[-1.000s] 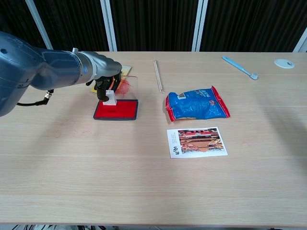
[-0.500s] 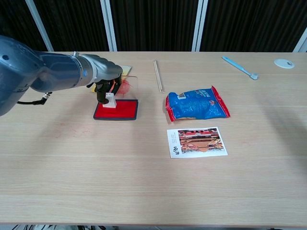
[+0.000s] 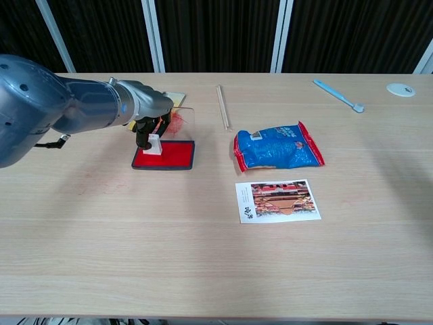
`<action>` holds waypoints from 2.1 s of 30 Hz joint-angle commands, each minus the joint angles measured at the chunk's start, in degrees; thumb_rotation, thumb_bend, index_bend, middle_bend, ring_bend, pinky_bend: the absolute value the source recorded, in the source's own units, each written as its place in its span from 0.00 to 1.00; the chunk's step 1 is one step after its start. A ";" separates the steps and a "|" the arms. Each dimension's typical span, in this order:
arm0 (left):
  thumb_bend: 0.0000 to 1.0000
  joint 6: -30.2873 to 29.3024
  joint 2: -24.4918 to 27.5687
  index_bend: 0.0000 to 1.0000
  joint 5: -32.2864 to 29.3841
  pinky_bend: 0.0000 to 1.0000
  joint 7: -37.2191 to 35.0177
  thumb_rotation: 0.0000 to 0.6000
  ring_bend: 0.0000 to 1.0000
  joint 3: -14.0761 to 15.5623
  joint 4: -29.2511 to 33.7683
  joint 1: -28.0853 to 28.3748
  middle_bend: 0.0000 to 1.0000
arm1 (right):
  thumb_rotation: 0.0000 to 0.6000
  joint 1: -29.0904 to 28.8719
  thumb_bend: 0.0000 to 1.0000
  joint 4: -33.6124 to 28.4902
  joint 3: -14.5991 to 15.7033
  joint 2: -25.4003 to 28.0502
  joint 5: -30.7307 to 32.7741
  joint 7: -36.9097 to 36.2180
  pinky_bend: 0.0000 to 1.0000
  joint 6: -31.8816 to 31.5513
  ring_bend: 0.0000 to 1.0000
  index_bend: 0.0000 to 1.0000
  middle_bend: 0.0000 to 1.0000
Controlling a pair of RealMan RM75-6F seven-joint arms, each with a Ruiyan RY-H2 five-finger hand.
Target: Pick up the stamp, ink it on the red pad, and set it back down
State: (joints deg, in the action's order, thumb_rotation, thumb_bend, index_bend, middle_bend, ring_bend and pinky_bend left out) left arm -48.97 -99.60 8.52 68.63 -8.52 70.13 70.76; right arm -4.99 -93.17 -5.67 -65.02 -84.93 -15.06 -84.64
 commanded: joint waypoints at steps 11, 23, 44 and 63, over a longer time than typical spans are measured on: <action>0.65 0.05 -1.05 0.71 0.52 0.57 -1.09 1.00 0.52 1.16 -1.52 0.34 0.73 | 1.00 0.02 0.12 -0.02 0.02 0.01 -0.09 -0.19 0.19 -0.05 0.00 0.00 0.00; 0.65 -0.29 -1.75 0.71 1.61 0.57 -2.08 1.00 0.52 2.21 -2.12 0.05 0.73 | 1.00 0.05 0.12 -0.11 0.04 0.06 -0.11 -0.47 0.19 -0.04 0.00 0.00 0.00; 0.65 -1.33 -1.22 0.71 1.79 0.57 -2.49 1.00 0.52 2.60 -1.22 0.08 0.73 | 1.00 0.06 0.12 -0.14 0.07 0.10 -0.17 -0.53 0.19 -0.05 0.00 0.00 0.00; 0.65 -1.59 -1.76 0.71 2.88 0.57 -3.12 1.00 0.52 2.60 -1.73 -0.13 0.73 | 1.00 0.10 0.12 -0.22 0.11 0.14 -0.21 -0.68 0.19 -0.08 0.00 0.00 0.00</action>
State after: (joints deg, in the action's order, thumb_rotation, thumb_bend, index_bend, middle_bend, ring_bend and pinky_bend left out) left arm -50.37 -101.59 11.23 65.59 -5.80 68.13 70.60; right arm -4.89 -93.40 -5.56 -64.89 -85.13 -15.75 -84.71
